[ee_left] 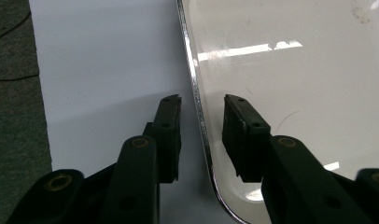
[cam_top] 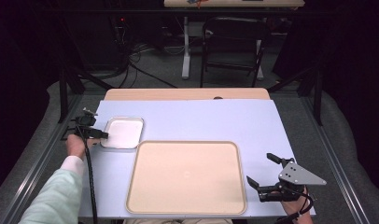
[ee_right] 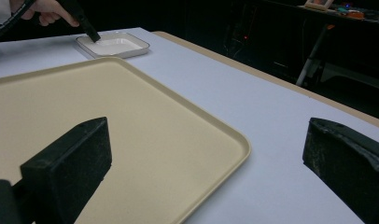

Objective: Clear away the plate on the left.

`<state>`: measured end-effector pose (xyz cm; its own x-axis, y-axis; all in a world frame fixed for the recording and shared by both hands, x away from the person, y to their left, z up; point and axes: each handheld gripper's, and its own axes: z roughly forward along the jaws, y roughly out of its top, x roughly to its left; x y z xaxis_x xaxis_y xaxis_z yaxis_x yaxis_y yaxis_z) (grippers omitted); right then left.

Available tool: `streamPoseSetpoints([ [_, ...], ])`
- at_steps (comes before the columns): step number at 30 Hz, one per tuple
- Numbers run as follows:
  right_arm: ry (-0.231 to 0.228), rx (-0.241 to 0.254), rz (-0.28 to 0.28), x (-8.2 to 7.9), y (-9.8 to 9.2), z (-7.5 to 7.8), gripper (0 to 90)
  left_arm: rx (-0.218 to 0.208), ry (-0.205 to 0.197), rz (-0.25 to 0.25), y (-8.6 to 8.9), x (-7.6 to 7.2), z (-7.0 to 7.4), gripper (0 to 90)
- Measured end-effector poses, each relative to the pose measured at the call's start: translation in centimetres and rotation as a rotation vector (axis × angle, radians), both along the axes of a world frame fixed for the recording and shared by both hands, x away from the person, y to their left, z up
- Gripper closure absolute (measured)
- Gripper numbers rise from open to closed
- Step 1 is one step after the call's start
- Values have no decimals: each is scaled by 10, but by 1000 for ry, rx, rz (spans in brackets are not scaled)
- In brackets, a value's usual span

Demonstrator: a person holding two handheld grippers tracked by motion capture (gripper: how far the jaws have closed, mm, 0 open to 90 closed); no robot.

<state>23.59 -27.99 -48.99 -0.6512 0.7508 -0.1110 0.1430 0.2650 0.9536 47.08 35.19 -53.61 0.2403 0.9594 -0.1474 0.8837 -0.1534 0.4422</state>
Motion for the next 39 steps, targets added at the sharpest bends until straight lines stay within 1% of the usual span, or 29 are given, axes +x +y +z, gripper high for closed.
streamPoseSetpoints([
  [1,-1,1,0,0,0,0,9,-9,-2,-2,-1,0,0,728],
  [3,3,2,-1,1,0,0,10,-11,-3,-1,-1,0,0,754],
  [5,2,1,-2,1,0,-1,11,-3,-3,1,-2,1,0,755],
  [9,0,-6,-1,1,0,-1,13,-18,-4,23,0,0,0,797],
  [10,1,-3,0,1,0,-1,14,-29,-1,31,1,0,0,811],
  [11,5,-4,-2,1,0,-1,16,-60,8,52,4,0,-1,823],
  [12,10,-5,-1,1,0,-1,19,-75,9,62,5,1,-1,827],
  [13,10,-5,-1,1,0,-1,19,-75,9,62,5,1,-1,831],
  [14,17,-8,-1,1,0,-1,20,-85,14,63,6,1,-2,831],
  [16,18,-7,-6,1,0,-1,20,-102,11,73,7,0,-2,837],
  [18,21,-5,-6,1,0,-1,20,-106,12,73,7,0,-2,840],
  [23,19,-10,-7,1,0,-1,20,-137,-8,83,10,-2,-4,849],
  [24,21,-8,-9,2,0,-1,20,-161,-21,93,13,-4,-5,856],
  [25,21,-8,-9,2,0,-1,20,-161,-21,93,13,-4,-5,861],
  [27,19,-10,-8,2,1,-1,21,-190,-30,102,15,-6,-4,866],
  [28,19,-11,-9,2,1,-1,21,-191,-29,103,16,-6,-4,868],
  [31,26,-12,-13,2,1,-2,21,-218,-34,111,21,-9,-2,879],
  [32,26,-12,-13,2,1,-2,21,-218,-34,111,21,-9,-2,880],
  [33,31,-11,-14,3,0,-2,21,-231,-40,118,22,-10,-2,880],
  [34,31,-14,-16,4,0,-2,21,-234,-53,124,24,-12,-2,881],
  [36,31,-14,-16,4,0,-2,21,-228,-55,120,23,-12,-1,881],
  [38,34,-15,-18,3,1,-2,21,-229,-64,126,23,-13,1,882],
  [39,32,-16,-19,3,1,-2,21,-218,-69,119,23,-14,2,882],
])
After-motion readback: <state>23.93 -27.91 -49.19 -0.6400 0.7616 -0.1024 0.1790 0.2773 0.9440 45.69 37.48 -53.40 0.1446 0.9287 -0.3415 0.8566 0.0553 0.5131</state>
